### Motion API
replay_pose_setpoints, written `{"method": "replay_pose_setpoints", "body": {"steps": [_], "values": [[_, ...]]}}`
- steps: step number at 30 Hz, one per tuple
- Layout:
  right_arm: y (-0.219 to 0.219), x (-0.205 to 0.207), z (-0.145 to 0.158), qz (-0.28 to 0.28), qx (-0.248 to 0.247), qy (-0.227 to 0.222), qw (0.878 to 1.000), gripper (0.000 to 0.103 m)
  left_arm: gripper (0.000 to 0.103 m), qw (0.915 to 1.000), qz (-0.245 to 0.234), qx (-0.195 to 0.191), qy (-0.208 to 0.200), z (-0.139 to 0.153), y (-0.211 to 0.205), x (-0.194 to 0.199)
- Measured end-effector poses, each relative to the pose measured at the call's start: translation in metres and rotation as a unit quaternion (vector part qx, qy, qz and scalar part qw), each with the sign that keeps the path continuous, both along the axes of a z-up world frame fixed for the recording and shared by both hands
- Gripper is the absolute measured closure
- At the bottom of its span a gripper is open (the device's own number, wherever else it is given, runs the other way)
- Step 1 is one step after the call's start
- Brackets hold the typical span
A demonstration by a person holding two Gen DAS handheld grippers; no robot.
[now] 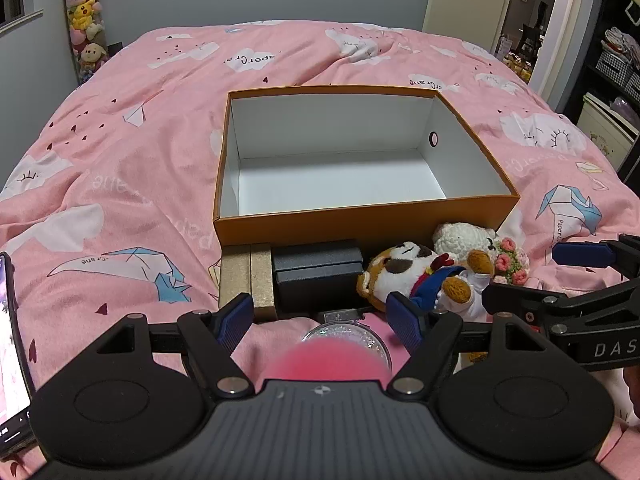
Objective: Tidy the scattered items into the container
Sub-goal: 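Reach the left tool toward the raccoon plush while the right tool reaches the crochet bunny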
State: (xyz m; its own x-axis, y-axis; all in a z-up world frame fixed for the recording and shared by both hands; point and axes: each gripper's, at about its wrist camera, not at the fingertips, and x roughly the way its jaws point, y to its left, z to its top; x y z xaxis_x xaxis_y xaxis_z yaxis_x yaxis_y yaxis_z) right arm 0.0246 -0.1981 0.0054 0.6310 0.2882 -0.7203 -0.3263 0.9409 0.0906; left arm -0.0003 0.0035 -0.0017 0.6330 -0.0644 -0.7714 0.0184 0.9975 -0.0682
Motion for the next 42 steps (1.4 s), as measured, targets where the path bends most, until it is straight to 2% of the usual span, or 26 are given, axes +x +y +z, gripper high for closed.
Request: {"method": "replay_pose_setpoints", "body": {"steps": [23, 25, 30, 33, 36, 39, 42], "values": [[-0.003, -0.003, 0.001, 0.005, 0.016, -0.004, 1.0, 0.001, 0.017, 0.9998, -0.012, -0.013, -0.001, 0.001, 0.002, -0.001], [-0.004, -0.003, 0.003, 0.015, 0.024, -0.005, 1.0, 0.006, 0.018, 0.9995, -0.027, -0.015, -0.001, 0.004, 0.003, -0.002], [-0.007, 0.004, 0.004, 0.042, 0.044, 0.01, 0.998, 0.025, 0.033, 0.9983, -0.049, -0.031, 0.0, 0.01, 0.007, -0.002], [-0.006, 0.009, 0.003, 0.053, 0.04, 0.02, 0.998, 0.027, 0.036, 0.9974, -0.052, -0.048, 0.011, 0.009, 0.011, 0.004], [-0.009, 0.018, 0.007, 0.052, 0.026, 0.011, 0.998, 0.03, 0.039, 0.9964, -0.046, -0.067, 0.021, 0.01, 0.01, 0.014], [-0.013, 0.029, 0.01, 0.057, -0.002, 0.0, 0.998, 0.034, 0.048, 0.994, -0.039, -0.098, 0.03, 0.012, 0.007, 0.026], [-0.015, 0.04, 0.007, 0.075, -0.036, 0.001, 0.997, 0.035, 0.049, 0.9902, -0.039, -0.123, 0.053, 0.008, 0.001, 0.039]]}}
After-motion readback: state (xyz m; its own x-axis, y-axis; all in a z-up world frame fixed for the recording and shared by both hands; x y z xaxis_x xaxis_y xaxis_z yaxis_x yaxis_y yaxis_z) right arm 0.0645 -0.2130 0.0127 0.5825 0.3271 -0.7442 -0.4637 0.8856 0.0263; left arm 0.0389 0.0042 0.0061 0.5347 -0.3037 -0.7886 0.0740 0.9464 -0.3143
